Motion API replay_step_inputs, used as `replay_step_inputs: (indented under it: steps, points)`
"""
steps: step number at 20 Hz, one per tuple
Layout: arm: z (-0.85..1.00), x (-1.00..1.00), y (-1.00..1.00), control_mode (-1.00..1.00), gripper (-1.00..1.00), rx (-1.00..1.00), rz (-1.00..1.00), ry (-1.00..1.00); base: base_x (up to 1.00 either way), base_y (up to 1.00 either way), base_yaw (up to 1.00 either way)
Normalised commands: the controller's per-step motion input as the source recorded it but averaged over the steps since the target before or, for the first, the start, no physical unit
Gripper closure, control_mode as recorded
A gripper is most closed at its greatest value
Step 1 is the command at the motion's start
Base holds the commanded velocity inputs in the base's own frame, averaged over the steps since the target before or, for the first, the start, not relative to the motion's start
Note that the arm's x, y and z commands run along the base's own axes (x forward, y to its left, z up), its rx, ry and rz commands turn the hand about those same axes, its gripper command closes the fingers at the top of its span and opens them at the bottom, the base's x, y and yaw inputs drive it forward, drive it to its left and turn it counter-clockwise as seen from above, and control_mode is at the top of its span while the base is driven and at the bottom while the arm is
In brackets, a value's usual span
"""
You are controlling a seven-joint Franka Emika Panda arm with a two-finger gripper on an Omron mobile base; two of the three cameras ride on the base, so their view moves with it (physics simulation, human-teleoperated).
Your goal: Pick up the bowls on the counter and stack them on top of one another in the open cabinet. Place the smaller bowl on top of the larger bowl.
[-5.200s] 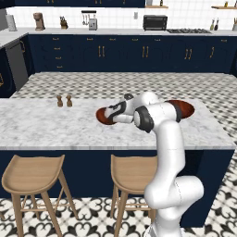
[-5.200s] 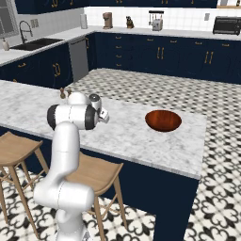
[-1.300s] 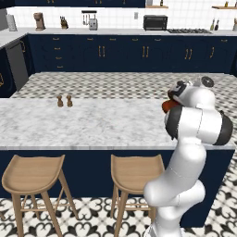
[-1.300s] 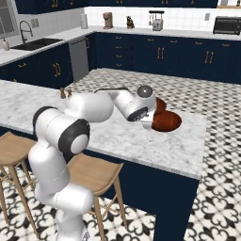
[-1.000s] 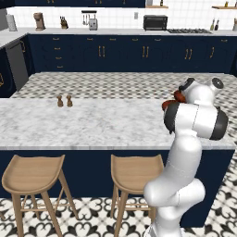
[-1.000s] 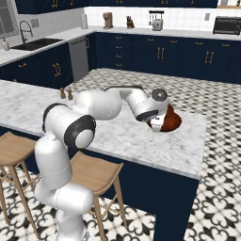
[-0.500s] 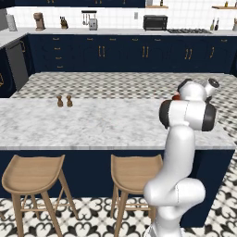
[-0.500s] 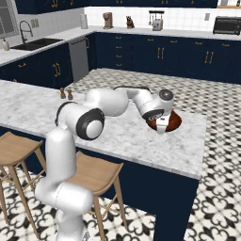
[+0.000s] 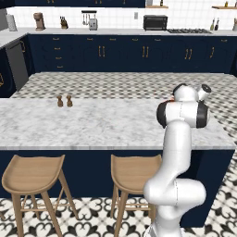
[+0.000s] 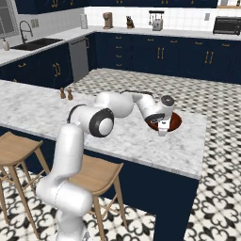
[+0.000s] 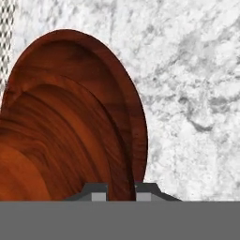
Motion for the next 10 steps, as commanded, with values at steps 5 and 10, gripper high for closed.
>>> replay_step_inputs:
  steps: [5,10]
  points:
    - [-0.29,0.27,0.0,-1.0,1.0,0.0,0.02,0.12,0.0,0.0,0.0]
    - [-0.08,0.27,0.0,-1.0,1.0,0.0,0.01,0.05,0.0,0.0,0.0]
